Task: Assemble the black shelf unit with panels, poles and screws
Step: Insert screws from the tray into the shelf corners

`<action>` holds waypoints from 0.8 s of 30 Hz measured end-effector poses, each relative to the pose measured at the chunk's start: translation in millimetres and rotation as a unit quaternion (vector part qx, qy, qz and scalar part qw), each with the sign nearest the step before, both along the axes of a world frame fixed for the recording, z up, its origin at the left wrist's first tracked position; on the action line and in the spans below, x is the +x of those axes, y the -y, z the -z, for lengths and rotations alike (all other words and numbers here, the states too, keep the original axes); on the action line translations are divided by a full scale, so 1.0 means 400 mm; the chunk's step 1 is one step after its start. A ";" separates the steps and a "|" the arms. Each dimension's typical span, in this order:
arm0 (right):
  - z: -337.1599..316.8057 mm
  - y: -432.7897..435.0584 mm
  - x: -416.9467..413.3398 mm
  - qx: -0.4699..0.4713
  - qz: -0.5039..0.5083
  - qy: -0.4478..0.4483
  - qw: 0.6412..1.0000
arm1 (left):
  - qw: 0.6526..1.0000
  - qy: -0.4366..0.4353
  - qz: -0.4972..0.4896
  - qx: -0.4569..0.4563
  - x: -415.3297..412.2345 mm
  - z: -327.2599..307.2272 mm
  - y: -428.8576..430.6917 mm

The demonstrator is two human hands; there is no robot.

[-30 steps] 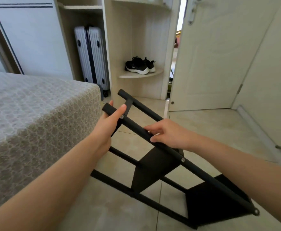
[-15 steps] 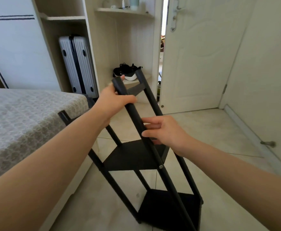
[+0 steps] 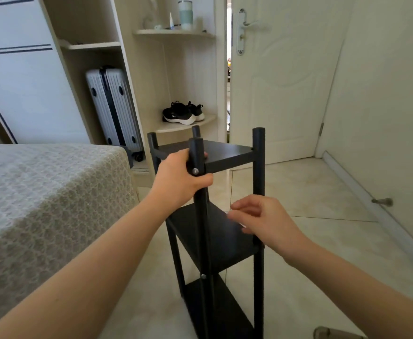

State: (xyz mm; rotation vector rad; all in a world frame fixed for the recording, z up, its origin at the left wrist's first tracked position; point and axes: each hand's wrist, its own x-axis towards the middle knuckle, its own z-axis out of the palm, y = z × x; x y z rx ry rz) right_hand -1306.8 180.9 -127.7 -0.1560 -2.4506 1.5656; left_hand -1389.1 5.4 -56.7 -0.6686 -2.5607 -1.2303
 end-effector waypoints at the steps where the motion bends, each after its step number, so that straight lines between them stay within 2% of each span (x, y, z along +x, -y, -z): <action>1: 0.001 -0.020 0.014 -0.010 0.059 -0.018 0.998 | 1.000 -0.003 -0.001 -0.006 0.013 0.002 0.007; 3: 0.006 -0.057 0.029 -0.032 0.154 -0.038 0.987 | 1.000 -0.008 0.000 -0.017 0.039 0.009 0.016; 4: 0.009 -0.069 0.031 -0.031 0.169 -0.029 0.985 | 1.000 -0.008 0.002 -0.022 0.053 0.014 0.019; 8: 0.025 -0.065 0.018 -0.026 0.103 0.036 0.994 | 1.000 0.011 0.007 -0.018 0.103 0.048 0.024; 14: 0.060 -0.063 0.031 -0.034 0.112 0.027 0.993 | 1.000 0.011 -0.003 0.003 0.146 0.089 0.027; 24: 0.074 -0.080 0.089 -0.051 0.106 0.006 0.993 | 0.999 0.019 0.043 0.022 0.159 0.097 0.043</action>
